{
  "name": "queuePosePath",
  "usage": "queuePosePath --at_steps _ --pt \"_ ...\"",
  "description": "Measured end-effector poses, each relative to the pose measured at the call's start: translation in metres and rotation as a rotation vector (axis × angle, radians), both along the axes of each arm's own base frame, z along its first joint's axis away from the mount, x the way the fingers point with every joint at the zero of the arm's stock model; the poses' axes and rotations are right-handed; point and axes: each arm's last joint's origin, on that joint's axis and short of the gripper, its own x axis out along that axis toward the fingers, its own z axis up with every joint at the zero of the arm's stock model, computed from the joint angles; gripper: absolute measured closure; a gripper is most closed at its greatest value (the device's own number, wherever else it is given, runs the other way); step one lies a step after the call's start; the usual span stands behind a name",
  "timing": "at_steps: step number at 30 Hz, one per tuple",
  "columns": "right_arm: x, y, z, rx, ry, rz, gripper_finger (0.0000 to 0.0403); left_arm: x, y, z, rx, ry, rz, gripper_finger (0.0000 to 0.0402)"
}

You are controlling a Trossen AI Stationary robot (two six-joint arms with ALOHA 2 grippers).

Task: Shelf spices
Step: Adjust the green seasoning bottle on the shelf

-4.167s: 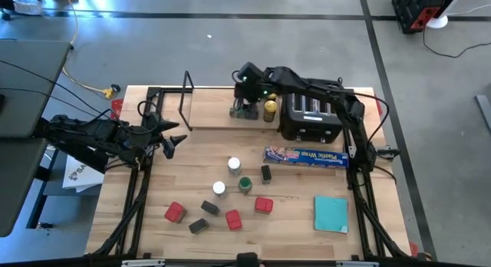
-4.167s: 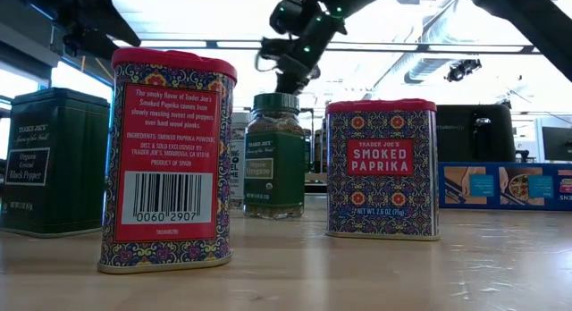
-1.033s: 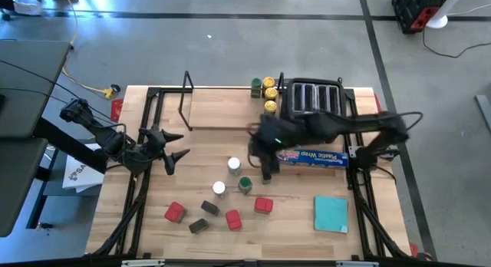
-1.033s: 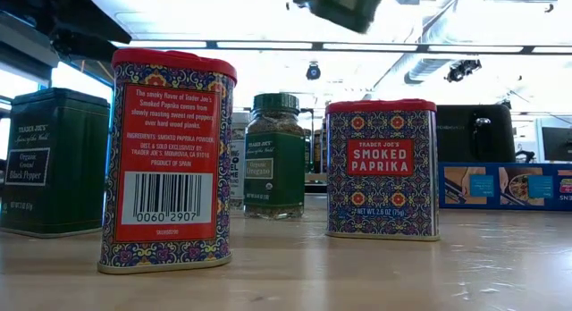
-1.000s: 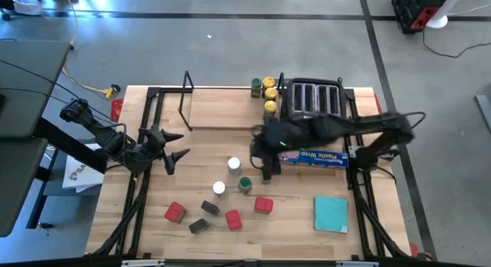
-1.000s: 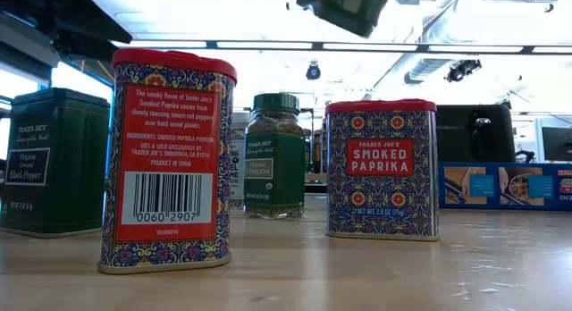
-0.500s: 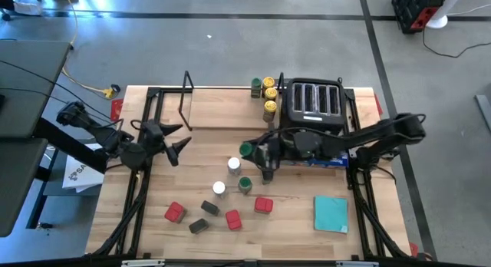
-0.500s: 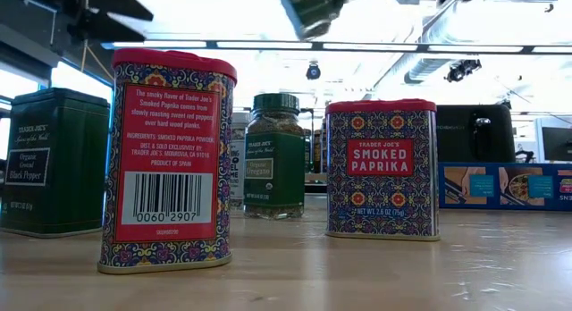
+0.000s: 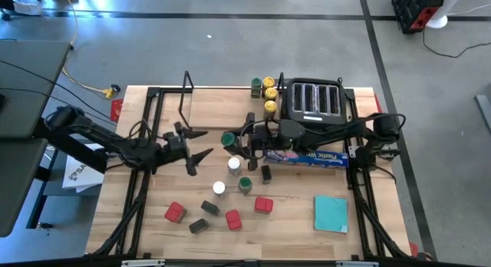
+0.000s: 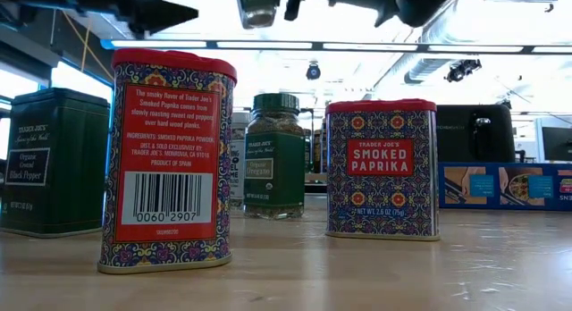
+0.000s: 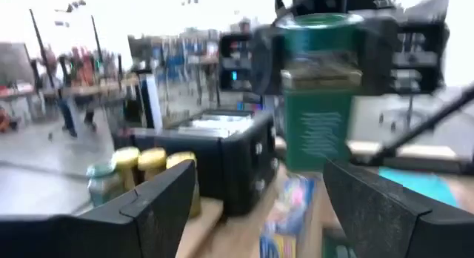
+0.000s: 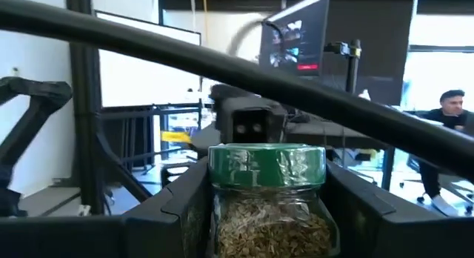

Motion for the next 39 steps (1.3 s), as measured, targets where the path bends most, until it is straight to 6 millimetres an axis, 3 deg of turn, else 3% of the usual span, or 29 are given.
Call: queuePosePath --at_steps 6,17,31,39 --pt "0.001 0.01 0.006 -0.034 -0.028 -0.058 0.0211 0.025 0.011 -0.005 0.033 -0.08 -0.181 0.0105" --pt "0.0 0.011 0.006 -0.045 -0.036 -0.093 0.0211 0.066 0.019 -0.006 -0.049 -0.04 -0.231 0.0105" --pt "-0.003 0.012 -0.002 -0.079 -0.004 -0.153 0.0212 0.061 0.015 0.001 -0.053 0.014 -0.321 0.0105" --pt "-0.001 0.019 -0.004 -0.068 -0.072 -0.15 0.0212 0.068 0.014 0.002 -0.064 -0.085 -0.324 0.0105"
